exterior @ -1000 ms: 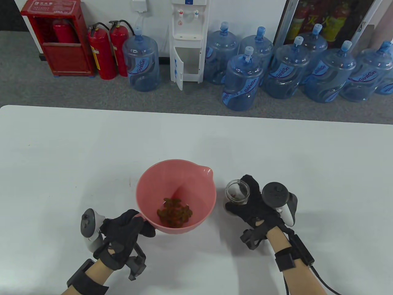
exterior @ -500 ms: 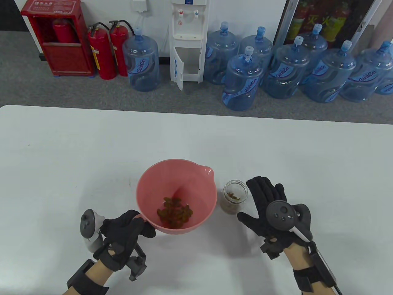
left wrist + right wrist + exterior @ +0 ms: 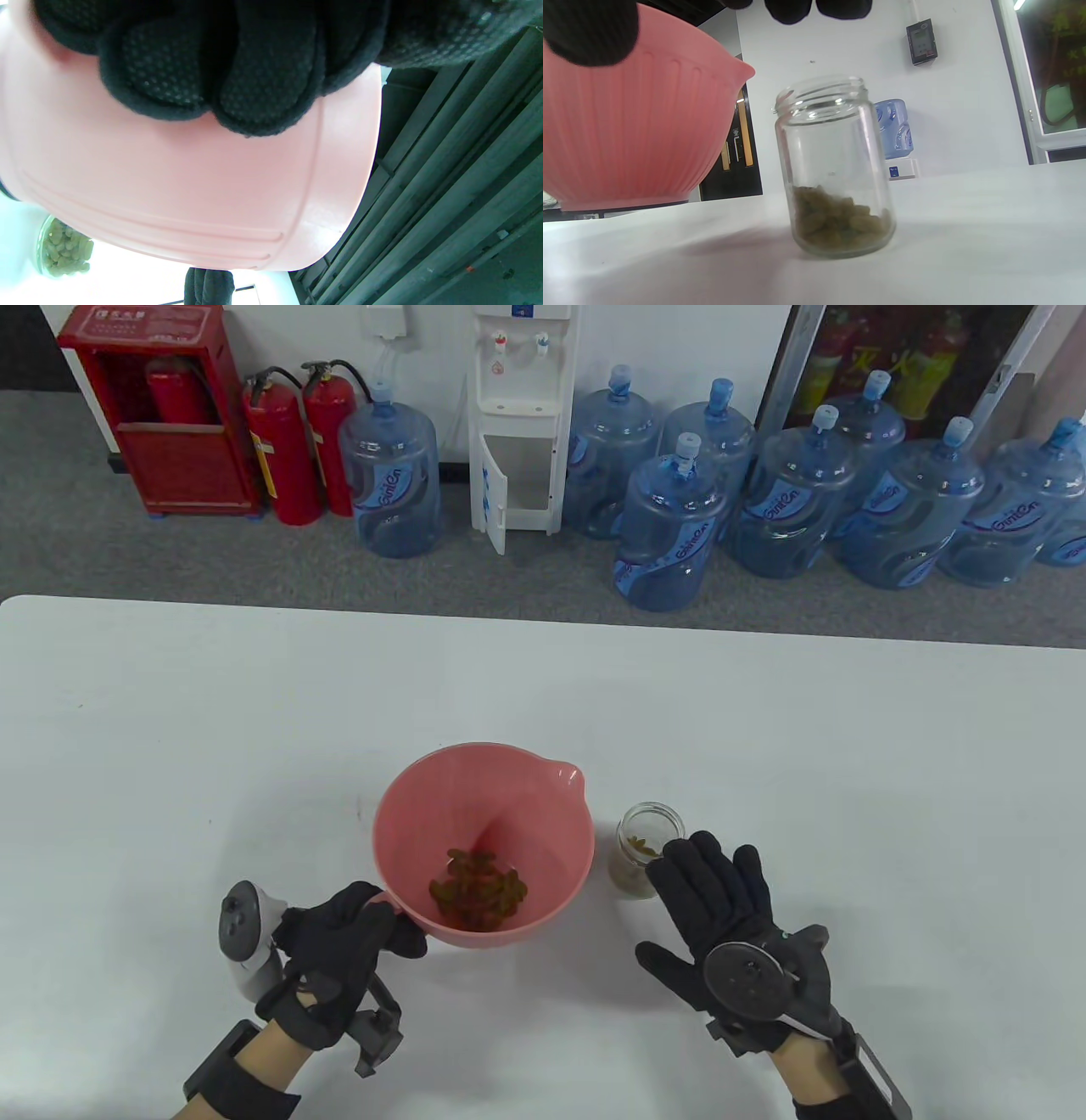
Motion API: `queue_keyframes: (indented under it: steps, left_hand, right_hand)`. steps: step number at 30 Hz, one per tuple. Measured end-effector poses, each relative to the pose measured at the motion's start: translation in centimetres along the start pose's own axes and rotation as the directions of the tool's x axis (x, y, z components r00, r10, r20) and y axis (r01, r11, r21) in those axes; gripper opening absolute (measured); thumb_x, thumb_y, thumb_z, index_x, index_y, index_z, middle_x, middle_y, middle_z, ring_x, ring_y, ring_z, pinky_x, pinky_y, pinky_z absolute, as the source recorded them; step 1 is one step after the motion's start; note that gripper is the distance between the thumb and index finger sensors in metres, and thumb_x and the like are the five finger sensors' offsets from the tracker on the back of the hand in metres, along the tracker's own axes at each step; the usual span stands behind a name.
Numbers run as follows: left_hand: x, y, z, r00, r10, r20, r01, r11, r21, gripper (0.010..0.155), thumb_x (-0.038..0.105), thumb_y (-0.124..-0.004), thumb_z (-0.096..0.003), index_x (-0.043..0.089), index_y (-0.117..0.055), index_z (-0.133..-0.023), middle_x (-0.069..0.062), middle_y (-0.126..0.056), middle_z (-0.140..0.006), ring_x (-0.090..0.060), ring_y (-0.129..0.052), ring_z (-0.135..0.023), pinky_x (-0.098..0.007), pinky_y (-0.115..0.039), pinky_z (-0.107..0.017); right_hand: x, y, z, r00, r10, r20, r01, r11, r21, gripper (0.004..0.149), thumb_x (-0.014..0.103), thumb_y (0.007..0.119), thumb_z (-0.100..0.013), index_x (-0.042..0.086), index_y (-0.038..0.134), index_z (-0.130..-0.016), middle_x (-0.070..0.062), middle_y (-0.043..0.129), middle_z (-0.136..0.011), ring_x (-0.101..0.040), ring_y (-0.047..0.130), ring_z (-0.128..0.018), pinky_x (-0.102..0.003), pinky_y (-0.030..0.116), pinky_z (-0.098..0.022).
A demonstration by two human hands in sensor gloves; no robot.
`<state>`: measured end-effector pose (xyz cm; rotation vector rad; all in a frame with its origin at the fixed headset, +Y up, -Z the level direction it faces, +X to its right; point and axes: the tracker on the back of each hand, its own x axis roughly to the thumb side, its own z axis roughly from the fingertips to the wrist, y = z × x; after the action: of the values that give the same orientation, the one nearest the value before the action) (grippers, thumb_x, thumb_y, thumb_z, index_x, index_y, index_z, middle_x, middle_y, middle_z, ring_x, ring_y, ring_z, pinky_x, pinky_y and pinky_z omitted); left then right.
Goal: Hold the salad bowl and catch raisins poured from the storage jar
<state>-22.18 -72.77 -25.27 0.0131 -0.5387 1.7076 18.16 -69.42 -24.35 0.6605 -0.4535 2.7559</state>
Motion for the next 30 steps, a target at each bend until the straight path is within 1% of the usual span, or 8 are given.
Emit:
queue_keyframes:
  steps: [4, 10, 14, 19, 21, 24, 28, 30]
  left_hand:
    - [0.3, 0.0, -0.1, 1.000, -0.018, 0.000, 0.018, 1.000, 0.002, 0.033, 0.049, -0.076, -0.0417, 0.020, -0.088, -0.049, -0.002, -0.098, -0.043, -0.037, -0.096, -0.035, -0.056, -0.073, -0.045]
    - [1.4, -0.6, -0.9, 0.999, -0.038, -0.039, 0.038, 0.999, 0.007, 0.032, 0.050, -0.075, -0.0417, 0.021, -0.088, -0.049, -0.001, -0.098, -0.043, -0.036, -0.096, -0.036, -0.055, -0.073, -0.046]
    - [1.9, -0.7, -3.2, 0.995, -0.079, -0.054, 0.080, 0.997, 0.002, 0.032, 0.050, -0.075, -0.0420, 0.022, -0.088, -0.050, 0.000, -0.098, -0.044, -0.035, -0.096, -0.037, -0.055, -0.073, -0.047]
    - [1.8, -1.0, -8.0, 0.983, -0.165, -0.075, 0.167, 0.986, 0.018, 0.032, 0.051, -0.074, -0.0421, 0.022, -0.087, -0.050, 0.001, -0.098, -0.046, -0.035, -0.096, -0.039, -0.054, -0.074, -0.049]
    - [0.9, -0.8, -10.4, 0.974, -0.204, -0.098, 0.209, 0.977, 0.044, 0.032, 0.051, -0.074, -0.0420, 0.023, -0.087, -0.051, 0.001, -0.098, -0.046, -0.034, -0.097, -0.041, -0.054, -0.074, -0.050]
    - [-0.7, -0.7, -12.4, 0.969, -0.205, -0.142, 0.218, 0.972, 0.085, 0.032, 0.051, -0.074, -0.0420, 0.023, -0.087, -0.051, 0.001, -0.098, -0.048, -0.035, -0.097, -0.043, -0.054, -0.073, -0.052]
    - [-2.8, -0.8, -13.5, 0.957, -0.210, -0.202, 0.237, 0.965, 0.117, 0.032, 0.050, -0.074, -0.0419, 0.022, -0.087, -0.052, 0.001, -0.097, -0.049, -0.035, -0.097, -0.045, -0.055, -0.073, -0.054]
    - [-3.8, -0.8, -13.7, 0.952, -0.202, -0.230, 0.229, 0.968, 0.097, 0.032, 0.049, -0.074, -0.0420, 0.022, -0.086, -0.052, 0.000, -0.097, -0.050, -0.036, -0.096, -0.046, -0.055, -0.072, -0.055]
  right_hand:
    - [0.2, -0.4, 0.2, 0.998, 0.057, 0.017, -0.057, 0.998, -0.029, 0.088, 0.071, 0.070, -0.033, 0.041, 0.024, -0.102, 0.007, 0.026, -0.113, -0.025, 0.034, -0.111, -0.058, 0.023, -0.078]
    - [-0.3, -0.7, 0.3, 0.999, 0.038, 0.013, -0.038, 0.999, -0.018, 0.088, 0.071, 0.071, -0.033, 0.041, 0.025, -0.103, 0.007, 0.026, -0.113, -0.025, 0.035, -0.111, -0.059, 0.024, -0.078]
    - [-0.5, -0.8, 0.4, 1.000, 0.019, 0.006, -0.019, 1.000, -0.014, 0.088, 0.071, 0.071, -0.033, 0.041, 0.025, -0.103, 0.007, 0.027, -0.113, -0.025, 0.035, -0.111, -0.059, 0.024, -0.078]
    - [-0.4, -0.7, 0.4, 1.000, 0.018, 0.007, -0.018, 1.000, -0.008, 0.088, 0.071, 0.071, -0.033, 0.041, 0.025, -0.103, 0.006, 0.027, -0.113, -0.025, 0.035, -0.111, -0.059, 0.024, -0.078]
    - [-0.2, -0.6, 0.4, 1.000, 0.008, 0.009, -0.008, 1.000, -0.002, 0.088, 0.071, 0.071, -0.033, 0.041, 0.025, -0.103, 0.006, 0.026, -0.113, -0.025, 0.034, -0.111, -0.059, 0.024, -0.078]
    - [0.0, -0.7, 0.5, 1.000, 0.011, 0.015, -0.011, 1.000, -0.006, 0.088, 0.071, 0.071, -0.033, 0.041, 0.025, -0.103, 0.006, 0.027, -0.113, -0.025, 0.035, -0.111, -0.059, 0.024, -0.078]
    - [-0.4, -0.5, 0.5, 1.000, 0.010, 0.003, -0.010, 1.000, -0.004, 0.088, 0.071, 0.071, -0.033, 0.041, 0.025, -0.103, 0.007, 0.027, -0.113, -0.024, 0.034, -0.111, -0.057, 0.023, -0.079]
    - [-0.7, -0.3, 0.4, 1.000, 0.002, -0.007, -0.002, 1.000, 0.007, 0.088, 0.071, 0.071, -0.033, 0.041, 0.025, -0.103, 0.007, 0.026, -0.113, -0.024, 0.034, -0.111, -0.057, 0.022, -0.078]
